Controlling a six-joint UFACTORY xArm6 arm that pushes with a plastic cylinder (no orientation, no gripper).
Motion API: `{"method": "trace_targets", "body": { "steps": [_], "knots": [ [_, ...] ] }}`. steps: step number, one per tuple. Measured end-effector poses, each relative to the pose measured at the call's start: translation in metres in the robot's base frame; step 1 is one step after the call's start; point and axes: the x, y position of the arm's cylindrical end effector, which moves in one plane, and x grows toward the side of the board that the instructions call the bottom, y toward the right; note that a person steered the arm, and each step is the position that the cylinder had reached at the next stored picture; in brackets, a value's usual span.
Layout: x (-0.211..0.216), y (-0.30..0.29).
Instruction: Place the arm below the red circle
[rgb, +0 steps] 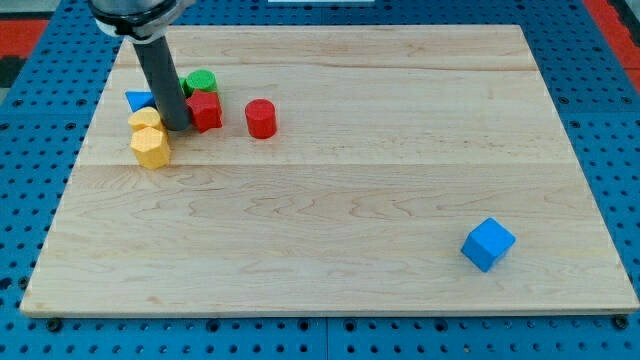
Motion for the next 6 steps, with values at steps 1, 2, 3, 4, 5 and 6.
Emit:
{"method": "trace_targets", "body": {
  "steps": [1,2,3,4,5,6],
  "knots": [
    [-0.007,0.011],
    [-0.010,0.053],
    [-0.008,0.118],
    [0.006,0.153],
    [0.028,0.137],
    [0.081,0.147]
  ]
}}
